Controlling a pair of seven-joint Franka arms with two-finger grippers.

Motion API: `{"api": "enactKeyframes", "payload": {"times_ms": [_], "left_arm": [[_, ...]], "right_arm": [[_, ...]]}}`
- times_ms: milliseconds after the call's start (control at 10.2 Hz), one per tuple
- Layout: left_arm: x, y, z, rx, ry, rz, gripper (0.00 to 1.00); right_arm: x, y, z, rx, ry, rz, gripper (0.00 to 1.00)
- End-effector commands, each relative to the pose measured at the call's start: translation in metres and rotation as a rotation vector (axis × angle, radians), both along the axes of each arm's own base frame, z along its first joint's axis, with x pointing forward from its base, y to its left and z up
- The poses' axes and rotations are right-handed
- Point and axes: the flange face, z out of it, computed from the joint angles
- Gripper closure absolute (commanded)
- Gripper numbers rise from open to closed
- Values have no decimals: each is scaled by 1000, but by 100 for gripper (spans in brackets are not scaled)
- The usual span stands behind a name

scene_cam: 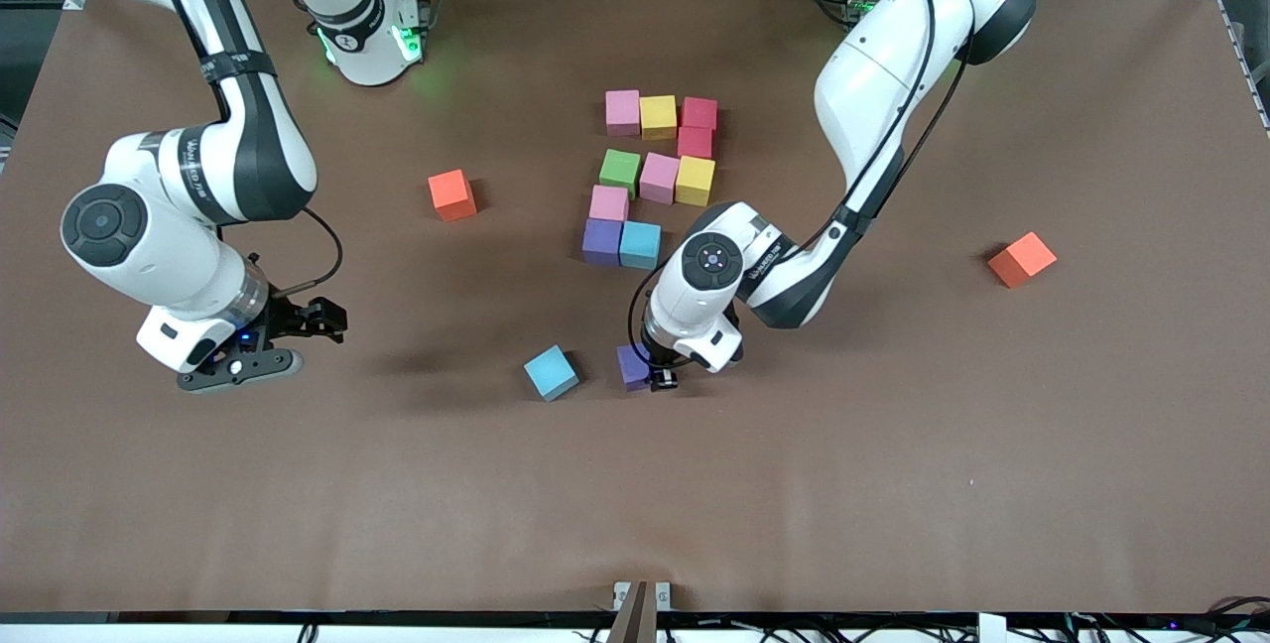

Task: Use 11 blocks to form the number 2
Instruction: 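Lift the lavender cube with the left gripper while the right gripper withdraws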

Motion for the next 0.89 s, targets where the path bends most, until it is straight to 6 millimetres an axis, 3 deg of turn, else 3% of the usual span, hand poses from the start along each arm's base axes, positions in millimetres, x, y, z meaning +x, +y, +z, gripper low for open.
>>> {"api": "enactKeyframes", "payload": {"times_ms": [0, 197, 394, 492, 689, 788], "left_arm": [[-3, 9, 24, 36, 33, -36, 100], [-11, 16, 29, 40, 109, -85, 100], [-46, 24, 40, 51, 147, -150, 100], [-62, 30, 48, 41, 143, -181, 100], [-79, 46, 53, 58, 145, -213, 100], [-89, 51, 50, 73, 147, -231, 100]], "right_arm": [[-7, -41, 38, -4, -32, -45, 0], [-19, -74, 81, 16, -56, -71, 0], [-39, -107, 130, 98, -87, -163, 0], [-47, -108, 155, 113, -122, -166, 0], [-74, -146, 196, 109, -45, -220, 0], [-81, -156, 232, 90, -36, -226, 0]]}}
